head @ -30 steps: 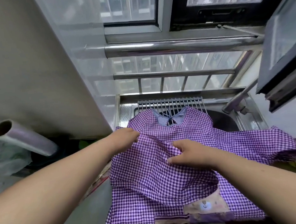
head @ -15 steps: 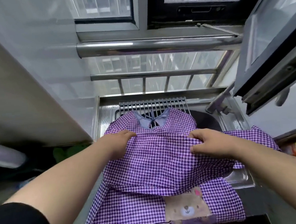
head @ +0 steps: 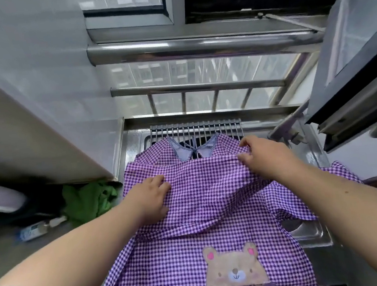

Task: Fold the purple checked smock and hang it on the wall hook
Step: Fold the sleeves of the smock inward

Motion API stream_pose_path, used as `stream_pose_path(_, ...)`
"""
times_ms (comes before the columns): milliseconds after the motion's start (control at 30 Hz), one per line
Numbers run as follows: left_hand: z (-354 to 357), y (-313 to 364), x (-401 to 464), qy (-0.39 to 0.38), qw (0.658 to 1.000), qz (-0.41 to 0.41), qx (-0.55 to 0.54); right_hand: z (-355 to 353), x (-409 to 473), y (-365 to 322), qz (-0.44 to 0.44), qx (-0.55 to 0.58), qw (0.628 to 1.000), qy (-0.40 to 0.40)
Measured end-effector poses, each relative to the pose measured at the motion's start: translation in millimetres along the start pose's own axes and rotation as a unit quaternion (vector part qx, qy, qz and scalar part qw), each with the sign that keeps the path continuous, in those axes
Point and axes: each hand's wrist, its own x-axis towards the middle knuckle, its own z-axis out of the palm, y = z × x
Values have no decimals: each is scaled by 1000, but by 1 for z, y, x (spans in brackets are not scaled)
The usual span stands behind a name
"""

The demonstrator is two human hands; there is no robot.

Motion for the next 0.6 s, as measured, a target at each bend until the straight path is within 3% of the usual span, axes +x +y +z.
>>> stream_pose_path(133, 17, -17, 6, -64, 993, -92, -45, 14, 2, 14, 21, -99, 984, -146)
stream_pose_path(200, 23, -22, 7, -80, 989, -112, -62, 28, -1, 26, 8, -126, 976, -178)
stream_pose_path(300, 29, -25, 7, -82, 987, -119, -66, 42, -1, 39, 42, 58, 982, -175)
stream_pose_path(400, 31, -25, 10, -83, 986, -123, -71, 40, 3, 43, 81, 204, 969, -113)
stream_pose_path(467, 32, -24, 11, -83, 986, -128, -71, 41, 9, 48, 92, 182, 975, -83)
stream_pose_path(600, 31, -20, 13, -90, 985, -133, -62, 57, 14, 64, 150, 32, 987, -53)
